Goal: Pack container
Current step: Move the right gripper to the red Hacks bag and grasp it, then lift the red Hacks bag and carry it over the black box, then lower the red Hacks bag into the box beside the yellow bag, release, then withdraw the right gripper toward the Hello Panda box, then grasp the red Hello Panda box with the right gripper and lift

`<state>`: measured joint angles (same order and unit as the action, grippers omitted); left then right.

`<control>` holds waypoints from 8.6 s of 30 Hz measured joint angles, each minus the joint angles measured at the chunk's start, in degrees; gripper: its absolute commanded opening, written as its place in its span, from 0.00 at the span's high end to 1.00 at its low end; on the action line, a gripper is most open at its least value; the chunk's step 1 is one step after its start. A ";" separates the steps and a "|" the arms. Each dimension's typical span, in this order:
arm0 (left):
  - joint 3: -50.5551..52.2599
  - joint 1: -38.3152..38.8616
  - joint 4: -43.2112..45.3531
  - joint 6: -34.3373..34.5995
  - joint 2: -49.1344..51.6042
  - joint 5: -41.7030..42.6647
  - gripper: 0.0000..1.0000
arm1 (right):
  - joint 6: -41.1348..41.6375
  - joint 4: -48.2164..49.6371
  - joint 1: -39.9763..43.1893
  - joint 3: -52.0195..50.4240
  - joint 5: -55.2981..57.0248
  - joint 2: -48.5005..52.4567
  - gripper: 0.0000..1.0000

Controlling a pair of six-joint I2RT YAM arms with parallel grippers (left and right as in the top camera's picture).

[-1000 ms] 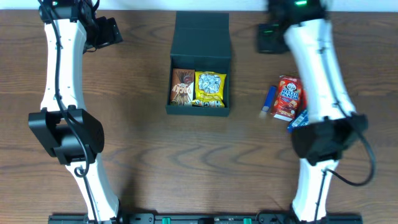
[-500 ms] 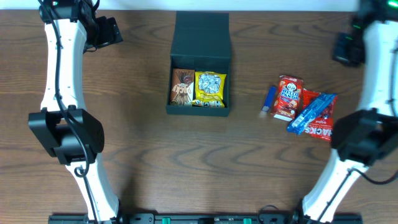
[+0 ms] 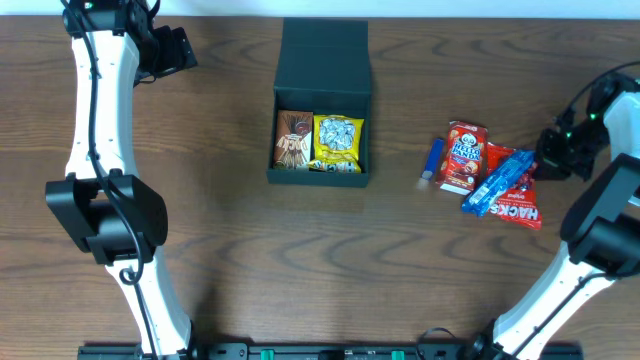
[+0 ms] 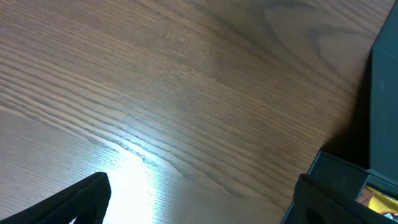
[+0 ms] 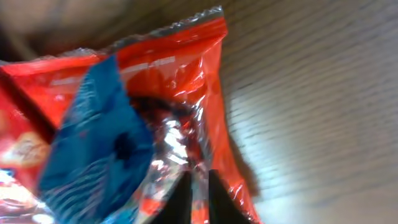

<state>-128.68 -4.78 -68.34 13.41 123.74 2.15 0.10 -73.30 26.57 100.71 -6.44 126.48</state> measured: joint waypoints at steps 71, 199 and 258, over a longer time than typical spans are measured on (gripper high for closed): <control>0.00 0.00 1.33 0.31 0.00 0.00 0.05 | 20.33 19.58 -34.16 9.99 -10.78 -17.62 0.98; 0.00 0.00 1.09 0.31 0.00 0.00 0.05 | 12.55 -5.64 -20.37 19.71 15.45 -5.46 0.20; 0.00 0.00 -0.28 0.31 0.00 0.00 0.05 | 13.46 5.38 -24.94 1.16 3.13 -5.01 0.30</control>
<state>-128.68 -4.78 -68.62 13.72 123.74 2.15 13.56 -67.92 1.63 101.86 -3.31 121.47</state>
